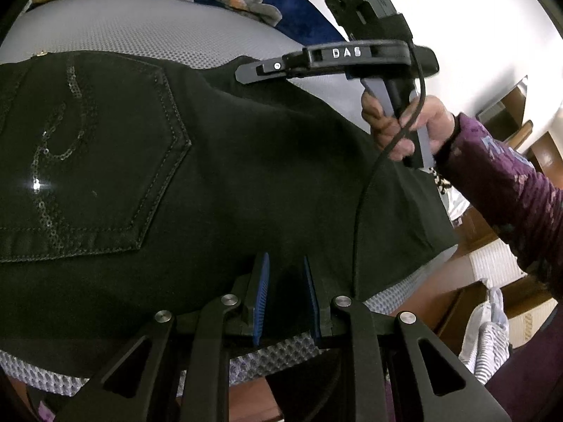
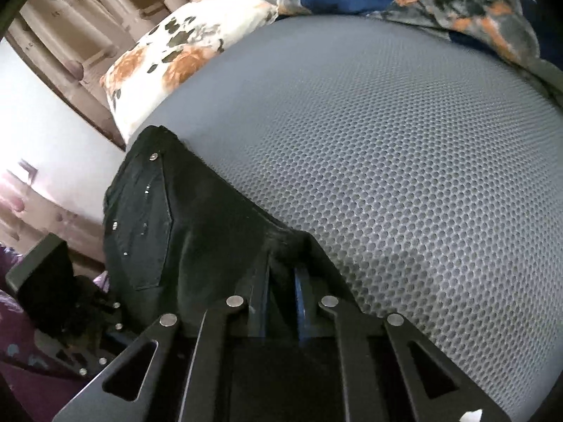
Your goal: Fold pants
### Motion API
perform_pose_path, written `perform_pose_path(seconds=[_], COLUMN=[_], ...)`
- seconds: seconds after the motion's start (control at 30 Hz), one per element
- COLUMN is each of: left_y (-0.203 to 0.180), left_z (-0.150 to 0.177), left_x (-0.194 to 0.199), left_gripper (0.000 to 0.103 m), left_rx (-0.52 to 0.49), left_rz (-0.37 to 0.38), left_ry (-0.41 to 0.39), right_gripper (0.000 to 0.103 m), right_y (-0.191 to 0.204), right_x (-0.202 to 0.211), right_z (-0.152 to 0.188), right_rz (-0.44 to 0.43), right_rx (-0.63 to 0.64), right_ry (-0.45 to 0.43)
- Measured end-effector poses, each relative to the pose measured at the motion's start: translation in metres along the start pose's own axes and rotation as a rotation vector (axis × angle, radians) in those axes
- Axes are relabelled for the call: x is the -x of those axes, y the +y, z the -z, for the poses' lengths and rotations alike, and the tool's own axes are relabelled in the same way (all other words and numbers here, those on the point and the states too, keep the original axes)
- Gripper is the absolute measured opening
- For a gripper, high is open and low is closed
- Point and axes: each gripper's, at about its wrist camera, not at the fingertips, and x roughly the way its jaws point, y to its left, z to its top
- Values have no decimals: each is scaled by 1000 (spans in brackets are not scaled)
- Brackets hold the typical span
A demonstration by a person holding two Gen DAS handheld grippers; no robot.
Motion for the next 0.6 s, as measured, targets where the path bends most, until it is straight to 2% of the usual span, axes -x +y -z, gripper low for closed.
perform_pose_path(seconds=[0.1,0.2,0.23,0.3,0.43,0.53,0.6], left_y=[1,5,6,5,6,6,5], left_z=[0,-1,-1,0,0,1,2], left_x=[0,-1,-1,-2,-2,-1,-1], left_gripper=[22,22,22,22,22,22,22], left_rx=[16,51,48,43,50,57,58], left_rz=[5,19,16,8,10,12,10], left_ry=[0,8,10,11,6,-1,-3], right_gripper=[7,6,6,6,5,7,7], right_y=[-17,-40,-42,-28,-23,-28,-37], right_x=[5,4,2,-1,-2,-1,8], right_z=[1,-2,-5,-10,-15,-15,-12], right_rz=[-34,-8,-11,62,110,102,71], right_rx=[-106,-199,-197,-99,-56,-65,-130], right_ry=[-64,-109,-108,-102,-104,-118,-158])
